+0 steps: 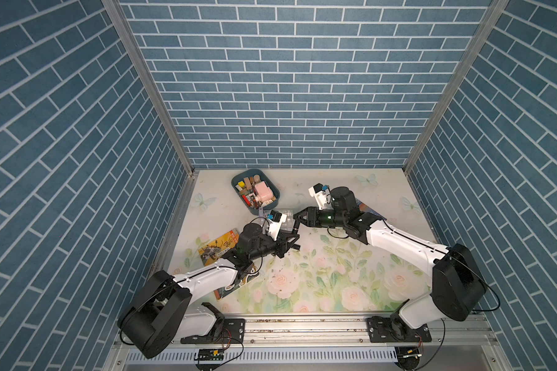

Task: Arrange the lipsticks in the organizer
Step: Pick up the lipstick at the center of the board, then place the lipstick in the storage box.

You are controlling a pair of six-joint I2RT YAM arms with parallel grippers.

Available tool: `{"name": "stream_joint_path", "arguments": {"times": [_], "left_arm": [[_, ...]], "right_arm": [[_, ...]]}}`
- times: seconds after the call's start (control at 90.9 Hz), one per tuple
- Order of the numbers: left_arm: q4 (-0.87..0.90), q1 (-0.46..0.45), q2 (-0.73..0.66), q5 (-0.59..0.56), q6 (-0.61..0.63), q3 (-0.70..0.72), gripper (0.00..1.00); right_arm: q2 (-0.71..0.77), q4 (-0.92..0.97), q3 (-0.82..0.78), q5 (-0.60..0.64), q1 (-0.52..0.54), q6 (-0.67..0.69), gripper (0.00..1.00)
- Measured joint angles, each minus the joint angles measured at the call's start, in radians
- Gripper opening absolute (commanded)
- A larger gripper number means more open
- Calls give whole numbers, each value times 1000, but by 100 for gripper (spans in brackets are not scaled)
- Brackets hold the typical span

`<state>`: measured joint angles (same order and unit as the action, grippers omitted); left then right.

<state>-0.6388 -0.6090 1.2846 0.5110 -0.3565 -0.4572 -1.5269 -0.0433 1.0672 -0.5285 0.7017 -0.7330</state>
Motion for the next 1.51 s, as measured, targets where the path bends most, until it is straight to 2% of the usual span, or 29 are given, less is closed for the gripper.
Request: {"name": "stream_joint_path", "arguments": {"times": [0.077,0.154,0.209,0.308,0.407,0.495,0.594,0.682,0.825,0.957,1.122,1.507], "left_arm": [[0,0,0,7,-2,0,6],[1,0,0,7,-3,0,11],[8,0,-2,3,-5,0,20],[47,0,-28,-24,-16,-3,48],[159,3,-86,-106,-41,-45,59],[293,17,-155,-242,-72,-104,65],[422,78,-212,-409,-98,-138,66],[529,180,-209,-515,-122,-140,66],[615,293,-215,-563,-164,-94,66],[631,328,-249,-550,-187,-62,66],[616,365,-272,-519,-204,-28,65],[604,398,-278,-469,-224,9,65]], "right_arm": [[-1,2,0,0,1,0,33],[-1,-1,0,0,4,-4,28],[-2,-4,0,1,6,-5,26],[-12,-22,0,14,10,-21,21],[-20,-55,-2,91,13,-55,17],[-24,-84,0,245,35,-82,16],[-58,-82,32,534,111,-76,15],[-111,-132,56,764,211,-31,12],[-240,-214,136,954,303,74,10],[-367,-262,229,1006,312,143,8],[-484,-266,337,1012,312,179,7],[-614,-267,492,981,306,203,7]]}}
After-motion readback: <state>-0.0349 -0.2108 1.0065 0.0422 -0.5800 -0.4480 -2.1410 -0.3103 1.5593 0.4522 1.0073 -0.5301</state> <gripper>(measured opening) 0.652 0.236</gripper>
